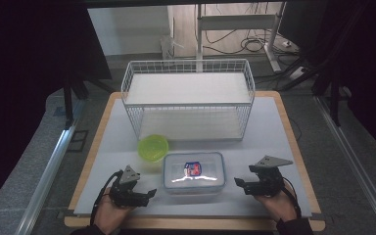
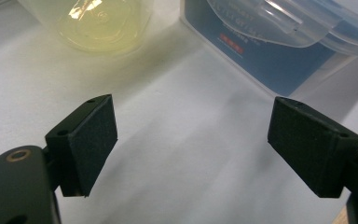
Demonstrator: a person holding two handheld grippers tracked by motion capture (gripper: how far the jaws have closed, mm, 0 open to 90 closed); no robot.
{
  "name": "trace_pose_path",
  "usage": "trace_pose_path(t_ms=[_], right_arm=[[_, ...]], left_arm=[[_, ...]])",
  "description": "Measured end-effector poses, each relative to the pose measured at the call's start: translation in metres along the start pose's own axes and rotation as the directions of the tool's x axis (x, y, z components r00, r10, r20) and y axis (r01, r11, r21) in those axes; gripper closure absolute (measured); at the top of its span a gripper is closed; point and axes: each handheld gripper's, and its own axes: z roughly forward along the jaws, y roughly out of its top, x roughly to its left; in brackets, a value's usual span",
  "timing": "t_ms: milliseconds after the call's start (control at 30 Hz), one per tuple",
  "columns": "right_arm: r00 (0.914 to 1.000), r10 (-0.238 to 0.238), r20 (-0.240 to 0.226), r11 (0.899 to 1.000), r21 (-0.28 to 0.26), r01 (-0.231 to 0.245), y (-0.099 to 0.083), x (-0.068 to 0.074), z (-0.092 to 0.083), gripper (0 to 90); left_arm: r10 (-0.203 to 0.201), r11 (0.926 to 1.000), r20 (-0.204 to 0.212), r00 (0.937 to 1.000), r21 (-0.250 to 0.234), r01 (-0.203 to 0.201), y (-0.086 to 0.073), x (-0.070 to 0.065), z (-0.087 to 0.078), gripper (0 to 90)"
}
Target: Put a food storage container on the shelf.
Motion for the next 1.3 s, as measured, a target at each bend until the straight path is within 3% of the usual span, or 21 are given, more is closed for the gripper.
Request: trace_pose_path(t_ms=[167, 267, 333, 467, 700, 733, 800, 867, 933, 1000, 1033, 1133, 1167, 1200, 1233, 1267, 1300], right_arm=[[0.9999, 0.01, -0.001, 1.0, 0.006, -0.01, 0.002, 0.001, -0.003, 28.5], [0.9996, 0.027, -0.005, 1.0, 0.009, -0.027, 0.003, 0.0, -0.006, 33.5], [0.9992, 0.04, -0.006, 0.999, 0.011, -0.04, 0.005, 0.0, -0.009, 35.4], [0.9975, 0.069, -0.016, 0.998, 0.007, -0.068, 0.009, 0.0, -0.013, 38.2], [0.9945, 0.075, -0.074, 0.997, 0.014, -0.074, 0.018, 0.003, -0.015, 44.9], [0.991, 0.084, -0.104, 0.996, 0.013, -0.083, 0.022, 0.004, -0.014, 48.1], [0.9894, 0.091, -0.113, 0.996, 0.014, -0.09, 0.023, 0.004, -0.014, 49.0], [0.9841, 0.097, -0.148, 0.995, 0.015, -0.096, 0.028, 0.006, -0.011, 51.1], [0.9821, 0.1, -0.16, 0.995, 0.022, -0.098, 0.032, 0.009, -0.008, 51.1], [0.9815, 0.1, -0.163, 0.995, 0.027, -0.097, 0.034, 0.01, -0.006, 51.0], [0.9778, 0.108, -0.179, 0.994, 0.038, -0.103, 0.037, 0.011, -0.001, 49.9], [0.9685, 0.133, -0.211, 0.991, 0.054, -0.124, 0.04, 0.01, 0.008, 46.5], [0.9653, 0.141, -0.22, 0.99, 0.06, -0.131, 0.041, 0.009, 0.011, 45.6], [0.9618, 0.148, -0.23, 0.988, 0.069, -0.135, 0.041, 0.009, 0.015, 44.0], [0.9592, 0.157, -0.235, 0.987, 0.081, -0.141, 0.042, 0.009, 0.018, 43.1], [0.9569, 0.164, -0.24, 0.985, 0.089, -0.146, 0.042, 0.008, 0.022, 42.7], [0.9535, 0.172, -0.248, 0.983, 0.099, -0.151, 0.042, 0.008, 0.025, 41.8]], left_arm=[[-0.006, 1.0, 0.019, 0.9998, 0.003, 0.005, 0.004, -0.002, -0.001, 15.0], [-0.025, 0.9994, 0.03, 0.9992, 0.025, 0.024, 0.007, -0.003, -0.002, 10.1], [-0.053, 0.9982, 0.065, 0.9964, 0.032, 0.051, 0.012, -0.004, -0.006, 7.1], [-0.079, 0.9969, 0.125, 0.989, 0.007, 0.079, 0.017, -0.004, -0.012, 12.5], [-0.105, 0.9938, 0.171, 0.9797, -0.017, 0.11, 0.025, -0.002, -0.012, 29.6], [-0.124, 0.9912, 0.195, 0.9729, -0.021, 0.131, 0.029, 0.001, -0.011, 30.9], [-0.127, 0.9905, 0.204, 0.9706, -0.026, 0.135, 0.032, 0.002, -0.01, 33.4], [-0.15, 0.9858, 0.248, 0.957, -0.036, 0.164, 0.039, 0.006, -0.008, 34.0], [-0.166, 0.9829, 0.27, 0.9483, -0.032, 0.182, 0.043, 0.008, -0.005, 35.2], [-0.17, 0.9822, 0.279, 0.945, -0.03, 0.186, 0.044, 0.009, -0.003, 35.1], [-0.189, 0.9785, 0.308, 0.9324, -0.021, 0.205, 0.047, 0.011, 0.003, 34.5], [-0.219, 0.973, 0.35, 0.9109, 0.007, 0.231, 0.05, 0.014, 0.013, 32.0], [-0.219, 0.973, 0.35, 0.9109, 0.007, 0.231, 0.05, 0.014, 0.013, 31.2], [-0.226, 0.9716, 0.368, 0.9021, 0.018, 0.236, 0.052, 0.014, 0.019, 30.2], [-0.228, 0.971, 0.377, 0.8976, 0.022, 0.238, 0.053, 0.013, 0.021, 29.5], [-0.228, 0.971, 0.377, 0.8976, 0.022, 0.238, 0.053, 0.013, 0.021, 28.5], [-0.237, 0.9692, 0.386, 0.8916, 0.029, 0.245, 0.055, 0.014, 0.024, 26.1]])
